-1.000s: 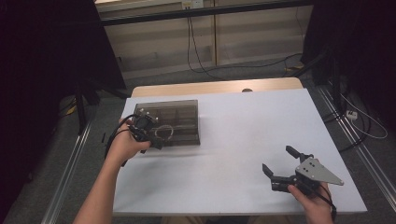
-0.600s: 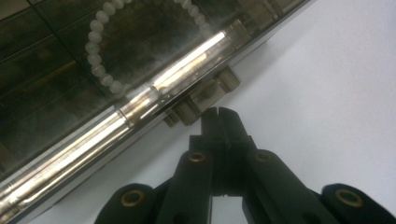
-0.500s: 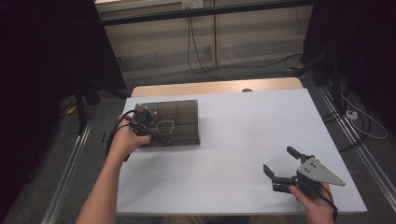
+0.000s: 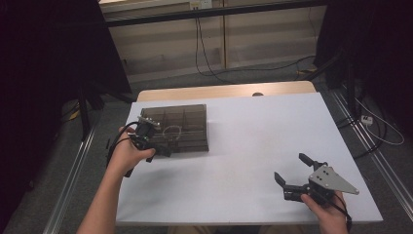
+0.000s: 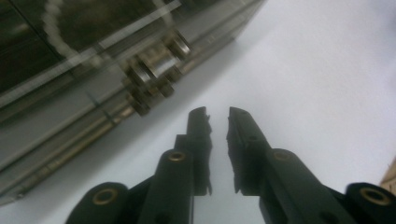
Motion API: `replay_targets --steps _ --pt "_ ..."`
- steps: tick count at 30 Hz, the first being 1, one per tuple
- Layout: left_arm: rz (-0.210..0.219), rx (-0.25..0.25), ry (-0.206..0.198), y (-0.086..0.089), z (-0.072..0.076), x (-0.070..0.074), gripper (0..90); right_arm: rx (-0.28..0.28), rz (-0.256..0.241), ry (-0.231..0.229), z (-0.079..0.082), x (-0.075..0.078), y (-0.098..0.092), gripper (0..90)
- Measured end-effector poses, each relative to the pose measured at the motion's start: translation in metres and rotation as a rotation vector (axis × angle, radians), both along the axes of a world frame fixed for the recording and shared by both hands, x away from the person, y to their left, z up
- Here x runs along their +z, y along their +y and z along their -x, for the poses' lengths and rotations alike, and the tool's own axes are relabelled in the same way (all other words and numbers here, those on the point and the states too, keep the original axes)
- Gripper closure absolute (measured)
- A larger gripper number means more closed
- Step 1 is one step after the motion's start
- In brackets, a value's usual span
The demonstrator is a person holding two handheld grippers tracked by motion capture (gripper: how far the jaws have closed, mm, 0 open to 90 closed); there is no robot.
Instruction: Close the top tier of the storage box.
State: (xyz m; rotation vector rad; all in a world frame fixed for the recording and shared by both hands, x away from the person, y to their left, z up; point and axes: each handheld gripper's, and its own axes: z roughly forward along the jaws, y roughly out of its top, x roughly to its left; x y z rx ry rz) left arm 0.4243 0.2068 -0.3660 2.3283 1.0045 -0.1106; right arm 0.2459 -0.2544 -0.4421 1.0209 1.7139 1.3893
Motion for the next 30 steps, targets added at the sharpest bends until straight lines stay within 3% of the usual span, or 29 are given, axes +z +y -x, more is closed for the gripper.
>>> replay_targets --steps 15,17,24,30 --pt "0.107 -0.034 -0.071 0.015 0.040 -0.011 48.4 0.017 0.006 0.008 -0.001 -0.001 0.005 1.4" --pt "0.101 -0.039 -0.074 0.016 0.044 -0.014 43.2 0.014 0.005 0.007 -0.001 -0.001 0.005 1.3" --pt "0.112 -0.049 -0.085 0.017 0.053 -0.023 38.2 0.011 0.004 0.005 0.000 0.000 0.004 1.3" --pt "0.148 -0.054 -0.108 0.018 0.061 -0.030 27.9 0.011 0.005 0.008 0.000 -0.001 0.004 1.3"
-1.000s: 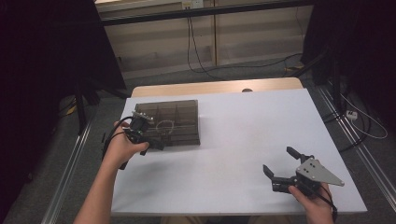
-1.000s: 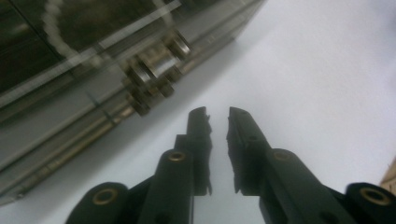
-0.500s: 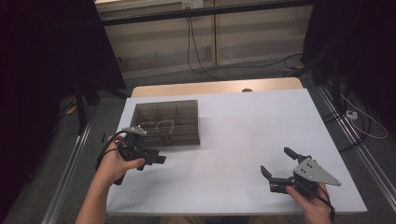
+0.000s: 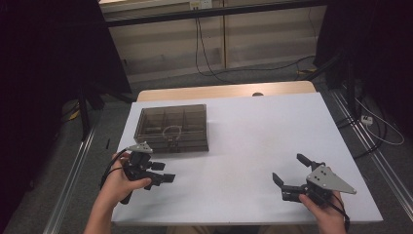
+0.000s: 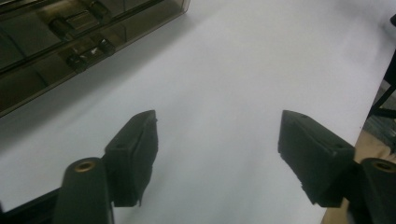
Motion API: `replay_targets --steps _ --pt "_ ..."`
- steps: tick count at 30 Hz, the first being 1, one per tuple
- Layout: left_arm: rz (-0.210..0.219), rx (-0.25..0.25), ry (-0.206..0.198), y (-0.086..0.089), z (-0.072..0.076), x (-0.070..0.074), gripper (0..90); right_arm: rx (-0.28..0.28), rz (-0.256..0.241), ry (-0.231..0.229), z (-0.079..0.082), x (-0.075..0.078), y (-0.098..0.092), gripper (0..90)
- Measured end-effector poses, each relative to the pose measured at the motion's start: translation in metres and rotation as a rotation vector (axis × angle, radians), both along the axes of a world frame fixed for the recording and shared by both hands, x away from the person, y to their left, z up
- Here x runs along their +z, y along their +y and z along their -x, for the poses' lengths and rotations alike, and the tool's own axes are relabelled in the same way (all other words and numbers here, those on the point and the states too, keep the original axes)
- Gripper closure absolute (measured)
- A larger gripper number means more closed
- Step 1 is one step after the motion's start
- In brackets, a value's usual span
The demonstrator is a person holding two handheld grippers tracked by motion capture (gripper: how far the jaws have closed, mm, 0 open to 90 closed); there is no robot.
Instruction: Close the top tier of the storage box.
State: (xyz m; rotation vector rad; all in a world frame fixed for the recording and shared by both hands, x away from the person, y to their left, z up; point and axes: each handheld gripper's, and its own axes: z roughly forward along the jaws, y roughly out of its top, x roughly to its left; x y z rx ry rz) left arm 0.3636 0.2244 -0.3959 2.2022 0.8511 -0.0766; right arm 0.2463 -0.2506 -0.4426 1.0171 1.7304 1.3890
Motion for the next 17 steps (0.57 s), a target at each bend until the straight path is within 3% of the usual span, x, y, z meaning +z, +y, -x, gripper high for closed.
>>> replay_targets --steps 6,13,17 --pt "-0.002 -0.001 -0.015 0.0026 0.0032 -0.0042 24.0 0.002 0.001 -0.002 0.0003 0.0003 0.0004 1.3" --pt "0.024 0.005 -0.016 0.0072 0.0052 -0.0076 22.2 0.004 0.002 -0.001 -0.0005 -0.0009 0.0006 1.3" --pt "0.006 0.009 -0.032 0.0089 0.0064 -0.0076 21.1 0.003 0.001 0.002 -0.0011 -0.0013 0.0005 1.3"
